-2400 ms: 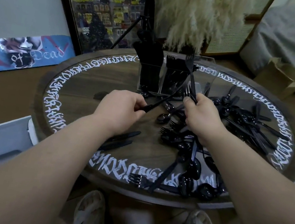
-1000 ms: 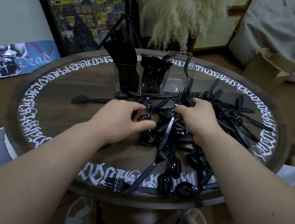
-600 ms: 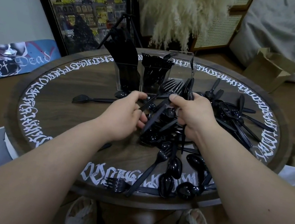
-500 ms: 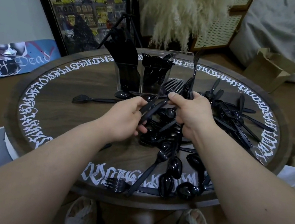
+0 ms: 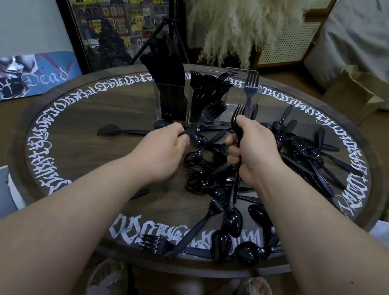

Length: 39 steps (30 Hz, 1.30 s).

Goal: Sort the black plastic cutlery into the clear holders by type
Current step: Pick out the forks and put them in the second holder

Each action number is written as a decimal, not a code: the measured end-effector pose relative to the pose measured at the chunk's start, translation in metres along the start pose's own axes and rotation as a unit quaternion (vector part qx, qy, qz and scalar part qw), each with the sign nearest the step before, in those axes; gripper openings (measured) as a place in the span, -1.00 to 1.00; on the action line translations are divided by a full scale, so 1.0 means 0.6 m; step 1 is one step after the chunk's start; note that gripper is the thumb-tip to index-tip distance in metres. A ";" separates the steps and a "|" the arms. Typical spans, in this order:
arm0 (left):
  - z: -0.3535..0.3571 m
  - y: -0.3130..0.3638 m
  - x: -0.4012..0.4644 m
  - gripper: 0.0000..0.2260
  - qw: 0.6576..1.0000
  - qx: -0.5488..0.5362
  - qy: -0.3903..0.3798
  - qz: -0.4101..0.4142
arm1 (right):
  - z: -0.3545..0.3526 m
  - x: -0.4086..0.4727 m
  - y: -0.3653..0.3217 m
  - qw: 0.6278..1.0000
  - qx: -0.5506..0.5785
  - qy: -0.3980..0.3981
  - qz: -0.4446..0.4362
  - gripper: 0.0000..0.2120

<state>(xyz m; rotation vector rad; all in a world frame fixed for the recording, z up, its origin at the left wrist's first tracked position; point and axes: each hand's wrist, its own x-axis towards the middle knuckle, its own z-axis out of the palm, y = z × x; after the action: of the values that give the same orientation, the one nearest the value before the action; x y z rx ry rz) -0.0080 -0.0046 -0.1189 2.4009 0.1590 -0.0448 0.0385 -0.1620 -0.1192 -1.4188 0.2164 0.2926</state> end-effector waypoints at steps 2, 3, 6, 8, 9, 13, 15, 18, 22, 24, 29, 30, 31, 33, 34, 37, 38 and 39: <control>0.002 -0.003 0.003 -0.81 1.000 -0.010 0.007 -0.008 | 0.000 -0.003 0.001 1.000 0.026 -0.004 -0.002 -0.87; 0.002 -0.003 0.005 -0.82 1.000 -0.014 0.009 -0.008 | 0.000 -0.003 0.004 0.999 0.031 -0.003 -0.007 -0.87; 0.007 0.000 0.005 -0.81 1.000 -0.013 0.008 0.004 | 0.001 -0.004 0.005 0.999 0.015 0.018 -0.022 -0.93; 0.010 0.003 0.004 -0.78 1.000 -0.020 0.005 0.007 | 0.003 -0.005 0.002 0.999 0.011 0.031 -0.027 -0.87; 0.012 0.004 0.004 -0.78 1.000 -0.025 0.003 0.006 | 0.003 -0.004 0.001 0.999 0.020 0.032 -0.026 -0.85; 0.017 0.006 0.003 -0.79 0.999 -0.039 -0.008 0.001 | 0.010 0.000 -0.001 0.996 0.079 0.029 -0.003 -0.90; 0.019 0.006 0.005 -0.80 0.997 -0.070 -0.020 -0.007 | 0.013 0.000 -0.001 0.994 0.105 0.023 -0.004 -0.93; 0.023 0.008 0.007 -0.78 0.991 -0.130 -0.038 -0.001 | 0.021 -0.006 -0.001 0.992 0.124 0.018 -0.013 -0.88; 0.019 0.019 0.005 -0.67 0.984 -0.174 -0.031 0.011 | 0.024 -0.004 0.006 0.991 0.126 0.039 -0.014 -0.92; 0.016 0.019 0.005 -0.59 0.976 -0.213 -0.048 -0.006 | 0.023 -0.006 0.007 0.994 0.105 0.036 -0.024 -0.89; 0.018 0.004 0.007 -0.79 0.983 -0.152 -0.095 0.051 | 0.021 -0.007 0.008 0.995 0.087 0.041 -0.032 -0.86; 0.018 0.004 0.008 -0.80 0.985 -0.130 -0.096 0.059 | 0.022 -0.007 0.008 0.995 0.085 0.042 -0.033 -0.85; 0.017 0.006 0.008 -0.78 0.988 -0.110 -0.091 0.063 | 0.023 -0.007 0.008 0.995 0.086 0.040 -0.034 -0.84; 0.016 0.010 0.005 -0.76 0.990 -0.106 -0.080 0.053 | 0.025 -0.007 0.010 0.995 0.086 0.035 -0.035 -0.86; 0.015 0.010 0.005 -0.77 0.989 -0.124 -0.078 0.035 | 0.026 -0.009 0.010 0.995 0.085 0.036 -0.036 -0.88; 0.014 0.004 0.003 -0.81 0.980 -0.183 -0.074 -0.029 | 0.023 -0.007 0.009 0.993 0.084 0.061 -0.048 -0.81; 0.013 0.001 0.003 -0.82 0.977 -0.197 -0.073 -0.043 | 0.021 -0.007 0.007 0.994 0.075 0.064 -0.054 -0.79; 0.012 -0.001 0.003 -0.82 0.975 -0.206 -0.071 -0.050 | 0.020 -0.007 0.006 0.995 0.061 0.058 -0.054 -0.79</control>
<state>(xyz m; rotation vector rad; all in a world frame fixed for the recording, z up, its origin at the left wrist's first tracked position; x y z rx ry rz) -0.0062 -0.0089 -0.1250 1.9655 0.2005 -0.2090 0.0333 -0.1501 -0.1193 -1.3233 0.2471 0.1058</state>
